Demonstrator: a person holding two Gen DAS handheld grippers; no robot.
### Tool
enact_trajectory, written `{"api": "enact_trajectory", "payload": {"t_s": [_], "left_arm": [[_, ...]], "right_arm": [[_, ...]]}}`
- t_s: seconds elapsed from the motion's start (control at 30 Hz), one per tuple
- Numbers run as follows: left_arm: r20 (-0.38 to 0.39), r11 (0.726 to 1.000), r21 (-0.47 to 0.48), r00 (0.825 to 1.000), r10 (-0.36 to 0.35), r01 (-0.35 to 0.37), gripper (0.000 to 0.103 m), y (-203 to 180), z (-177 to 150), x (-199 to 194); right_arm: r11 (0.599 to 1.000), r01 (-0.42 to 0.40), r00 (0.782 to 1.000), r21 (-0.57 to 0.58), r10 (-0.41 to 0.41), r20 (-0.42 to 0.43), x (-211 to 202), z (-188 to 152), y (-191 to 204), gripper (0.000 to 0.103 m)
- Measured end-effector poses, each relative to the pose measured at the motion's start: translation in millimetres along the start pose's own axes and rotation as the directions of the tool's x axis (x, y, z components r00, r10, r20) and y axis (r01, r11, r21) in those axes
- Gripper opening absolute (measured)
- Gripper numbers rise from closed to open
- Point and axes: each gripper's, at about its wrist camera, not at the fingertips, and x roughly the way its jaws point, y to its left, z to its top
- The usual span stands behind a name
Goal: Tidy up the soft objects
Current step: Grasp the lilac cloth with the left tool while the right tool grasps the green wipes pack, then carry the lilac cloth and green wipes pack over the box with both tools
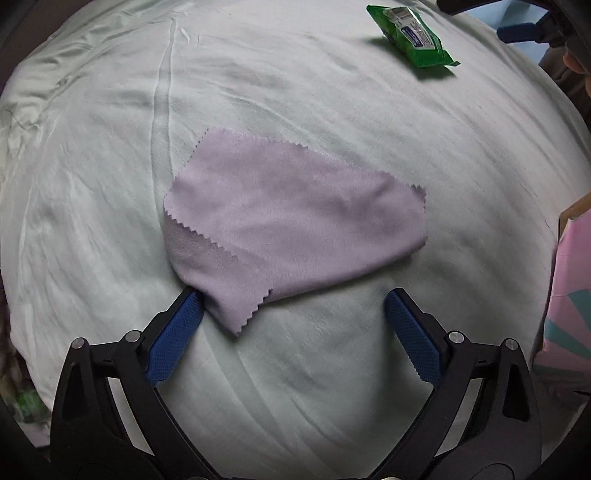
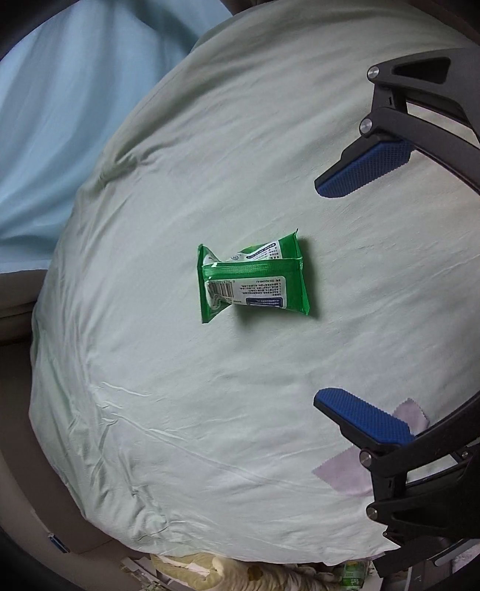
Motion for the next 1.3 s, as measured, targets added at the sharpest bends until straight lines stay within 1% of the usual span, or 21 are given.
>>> {"api": "enact_trajectory", "payload": {"t_s": [0.03, 0.1, 0.2, 0.27, 0.3, 0.37, 0.43, 0.47, 0.5, 0.53, 0.57, 0.6, 0.63, 0.67, 0.7, 0.73, 0.83, 1.07, 1.17, 1.3], "left_arm": [[0.014, 1.000, 0.003, 1.000, -0.002, 0.002, 0.099, -1.1, 2.8, 0.1], [0.016, 1.000, 0.008, 1.000, -0.002, 0.001, 0.099, -3.1, 8.3, 4.6], [0.028, 1.000, -0.004, 1.000, -0.004, 0.004, 0.098, -2.9, 13.1, 6.9], [0.031, 1.000, -0.009, 1.000, -0.001, 0.002, 0.097, -3.8, 15.0, 7.0], [0.031, 1.000, -0.011, 1.000, -0.001, 0.002, 0.094, -4.3, 16.2, 6.9], [0.039, 1.000, -0.015, 0.999, -0.002, 0.003, 0.085, -4.0, 20.2, 5.2], [0.048, 1.000, -0.012, 0.999, -0.009, 0.009, 0.068, -3.2, 24.3, 2.0], [0.051, 1.000, -0.011, 0.999, -0.015, 0.015, 0.063, -2.8, 26.7, 1.3], [0.052, 1.000, -0.012, 0.998, -0.023, 0.024, 0.056, -0.9, 28.9, 0.1], [0.052, 0.999, -0.014, 0.998, -0.029, 0.030, 0.050, -0.8, 32.3, -0.2], [0.053, 0.999, -0.018, 0.998, -0.034, 0.035, 0.048, 0.4, 34.2, -0.9], [0.055, 0.999, -0.022, 0.998, -0.037, 0.038, 0.040, 2.7, 36.0, -1.4], [0.057, 0.999, -0.025, 0.998, -0.039, 0.040, 0.031, 4.5, 38.0, -1.8], [0.059, 0.999, -0.027, 0.997, -0.046, 0.047, 0.028, 6.6, 40.0, -2.1], [0.056, 0.998, -0.026, 0.997, -0.050, 0.052, 0.023, 7.9, 41.8, -2.0], [0.054, 0.998, -0.025, 0.997, -0.057, 0.058, 0.020, 10.5, 40.6, -3.2], [0.053, 0.997, -0.025, 0.996, -0.078, 0.080, 0.014, 15.2, 42.2, -5.9], [0.076, 0.995, -0.039, 0.993, -0.094, 0.097, 0.012, 23.4, 43.1, -22.3], [0.094, 0.994, -0.037, 0.991, -0.096, 0.100, 0.012, 26.6, 43.7, -34.3], [0.118, 0.994, -0.026, 0.988, -0.101, 0.104, 0.011, 30.9, 46.0, -55.9]], "right_arm": [[1.000, 0.002, 1.000, -0.004, -0.002, -0.014, 9.9, 2.8, -1.3, 0.103], [1.000, -0.001, 1.000, -0.006, 0.001, -0.030, 25.4, 9.8, -4.2, 0.103], [1.000, -0.006, 0.999, -0.004, 0.006, -0.038, 43.6, 20.7, -9.8, 0.103], [1.000, -0.008, 0.999, -0.008, 0.008, -0.033, 52.4, 27.4, -11.5, 0.101], [1.000, -0.012, 1.000, -0.013, 0.011, -0.029, 56.5, 31.4, -11.9, 0.098], [1.000, -0.010, 1.000, -0.028, 0.010, -0.024, 63.6, 37.4, -11.6, 0.093], [0.999, -0.004, 1.000, -0.046, 0.003, -0.020, 70.5, 41.3, -10.2, 0.083], [0.999, -0.005, 1.000, -0.053, 0.004, -0.021, 73.1, 43.0, -8.7, 0.080], [0.998, -0.005, 1.000, -0.056, 0.004, -0.025, 77.2, 44.8, -7.5, 0.071], [0.998, 0.002, 1.000, -0.055, -0.003, -0.029, 80.1, 45.7, -7.0, 0.066], [0.999, 0.013, 0.999, -0.052, -0.014, -0.028, 82.7, 46.6, -6.8, 0.064], [0.999, 0.022, 0.999, -0.047, -0.023, -0.027, 84.5, 47.3, -7.0, 0.058], [0.999, 0.028, 0.999, -0.042, -0.029, -0.025, 85.3, 48.4, -7.0, 0.048], [0.999, 0.037, 0.999, -0.033, -0.037, -0.021, 85.3, 48.8, -7.5, 0.043], [0.999, 0.038, 0.999, -0.023, -0.038, -0.017, 84.6, 49.0, -7.9, 0.042], [0.999, 0.043, 0.999, -0.017, -0.043, -0.016, 84.4, 48.9, -8.2, 0.038], [0.998, 0.067, 0.998, -0.018, -0.067, -0.007, 82.7, 48.3, -5.1, 0.035], [0.998, 0.061, 0.998, 0.016, -0.061, 0.015, 62.2, 43.0, -0.4, 0.033], [0.998, 0.060, 0.998, 0.026, -0.061, 0.029, 43.7, 40.9, 2.3, 0.033], [0.997, 0.048, 0.997, 0.058, -0.051, 0.062, 7.7, 35.0, 5.7, 0.033]]}}
